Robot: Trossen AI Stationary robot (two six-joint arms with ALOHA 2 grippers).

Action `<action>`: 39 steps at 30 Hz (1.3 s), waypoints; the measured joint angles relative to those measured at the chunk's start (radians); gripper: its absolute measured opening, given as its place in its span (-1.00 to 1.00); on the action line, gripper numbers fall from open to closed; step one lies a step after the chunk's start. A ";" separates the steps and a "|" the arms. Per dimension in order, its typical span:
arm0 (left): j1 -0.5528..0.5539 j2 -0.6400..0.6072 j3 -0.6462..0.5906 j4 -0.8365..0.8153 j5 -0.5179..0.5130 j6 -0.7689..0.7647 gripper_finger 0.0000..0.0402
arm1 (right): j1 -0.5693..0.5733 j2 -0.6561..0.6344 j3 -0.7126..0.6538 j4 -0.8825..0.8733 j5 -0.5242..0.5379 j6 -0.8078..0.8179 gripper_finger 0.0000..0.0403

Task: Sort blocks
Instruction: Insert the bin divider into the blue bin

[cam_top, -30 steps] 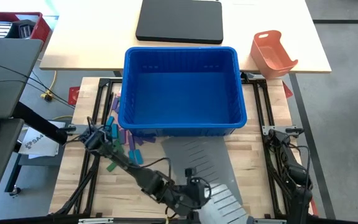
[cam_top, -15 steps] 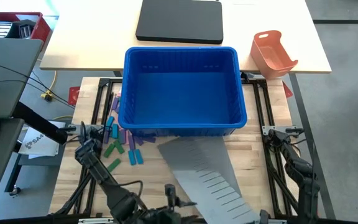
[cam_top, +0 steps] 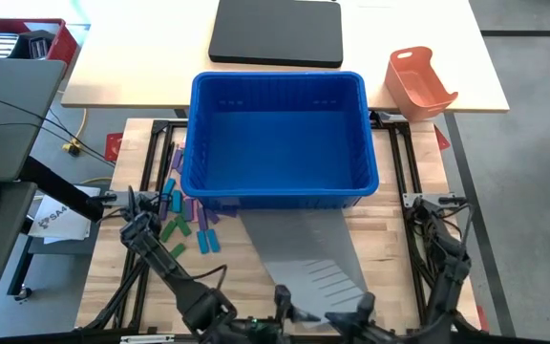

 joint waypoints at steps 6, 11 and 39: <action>0.007 0.000 0.000 -0.208 -0.022 -0.127 0.20 | -0.036 0.000 0.000 0.016 -0.001 -0.014 -1.00; 0.007 0.000 0.000 -0.266 -0.031 -0.218 -0.03 | -0.049 0.000 -0.001 0.061 -0.021 -0.052 -1.00; -0.105 -0.009 0.092 -0.253 -0.328 -0.147 -0.99 | 0.164 -0.078 0.007 0.159 0.057 0.003 -0.14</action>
